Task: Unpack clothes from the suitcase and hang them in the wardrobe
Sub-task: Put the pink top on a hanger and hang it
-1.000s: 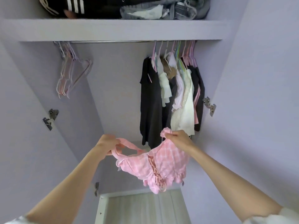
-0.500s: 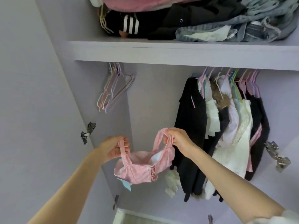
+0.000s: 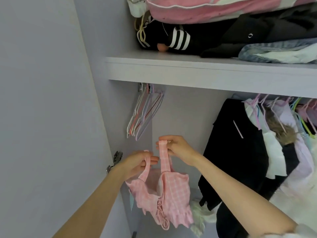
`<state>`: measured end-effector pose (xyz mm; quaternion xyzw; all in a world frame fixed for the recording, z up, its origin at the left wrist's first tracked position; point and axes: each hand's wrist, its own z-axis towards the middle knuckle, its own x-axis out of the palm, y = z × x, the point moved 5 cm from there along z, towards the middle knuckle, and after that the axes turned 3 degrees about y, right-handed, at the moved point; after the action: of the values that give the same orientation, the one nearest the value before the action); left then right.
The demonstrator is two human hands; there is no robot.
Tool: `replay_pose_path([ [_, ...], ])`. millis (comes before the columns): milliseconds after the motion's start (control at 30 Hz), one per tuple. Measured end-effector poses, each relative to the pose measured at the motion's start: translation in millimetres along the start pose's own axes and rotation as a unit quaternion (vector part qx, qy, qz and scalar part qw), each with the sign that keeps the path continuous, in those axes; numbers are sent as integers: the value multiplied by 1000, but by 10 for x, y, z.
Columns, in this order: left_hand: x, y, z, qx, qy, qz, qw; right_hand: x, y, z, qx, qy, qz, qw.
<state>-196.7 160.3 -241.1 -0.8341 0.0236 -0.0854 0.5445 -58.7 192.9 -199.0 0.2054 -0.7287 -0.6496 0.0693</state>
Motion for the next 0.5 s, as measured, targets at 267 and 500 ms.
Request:
replay_pose_path([
  [267, -30, -202, 65, 36, 61, -36, 997, 120, 136, 330, 13, 28, -16, 999],
  [500, -300, -339, 172, 36, -41, -54, 997, 24, 239, 730, 27, -13, -69, 997],
])
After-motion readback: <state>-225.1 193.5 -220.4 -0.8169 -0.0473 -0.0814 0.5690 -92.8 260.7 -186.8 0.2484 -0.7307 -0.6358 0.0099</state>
